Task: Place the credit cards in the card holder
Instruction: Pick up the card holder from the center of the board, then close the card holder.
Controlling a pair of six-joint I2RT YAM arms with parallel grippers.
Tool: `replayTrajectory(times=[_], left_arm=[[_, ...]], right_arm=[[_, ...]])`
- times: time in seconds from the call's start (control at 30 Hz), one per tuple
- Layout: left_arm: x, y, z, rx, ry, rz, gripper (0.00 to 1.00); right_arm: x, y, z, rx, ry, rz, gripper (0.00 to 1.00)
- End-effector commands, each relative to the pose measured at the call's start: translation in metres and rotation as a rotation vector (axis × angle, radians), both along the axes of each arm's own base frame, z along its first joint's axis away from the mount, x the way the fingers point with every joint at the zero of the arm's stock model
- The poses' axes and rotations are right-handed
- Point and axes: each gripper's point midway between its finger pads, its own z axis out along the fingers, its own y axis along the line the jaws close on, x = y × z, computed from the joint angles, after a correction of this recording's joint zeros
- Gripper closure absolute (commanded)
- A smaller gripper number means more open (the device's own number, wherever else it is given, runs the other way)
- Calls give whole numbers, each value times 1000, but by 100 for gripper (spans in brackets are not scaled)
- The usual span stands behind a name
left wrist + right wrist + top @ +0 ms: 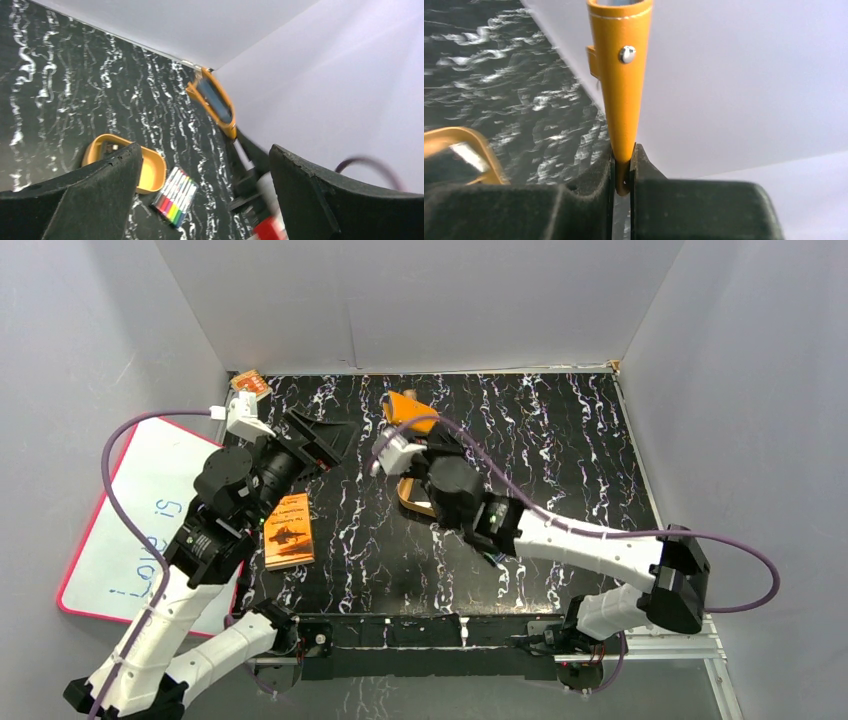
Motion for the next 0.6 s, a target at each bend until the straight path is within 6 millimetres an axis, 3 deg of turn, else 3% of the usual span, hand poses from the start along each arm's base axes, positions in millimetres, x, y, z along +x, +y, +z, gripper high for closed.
replayTrajectory(times=[0.0, 0.17, 0.4, 0.57], left_arm=[[4, -24, 18, -108, -33, -89, 5], [3, -40, 19, -191, -18, -158, 5], [-1, -59, 18, -234, 22, -250, 4], [-6, -69, 17, -252, 34, -314, 5]], right_arm=[[-22, -50, 108, 26, -604, -108, 100], [-43, -58, 112, 1, -753, -46, 100], [-48, -61, 116, 2, -779, -42, 100], [-45, -53, 105, -34, -746, -25, 100]])
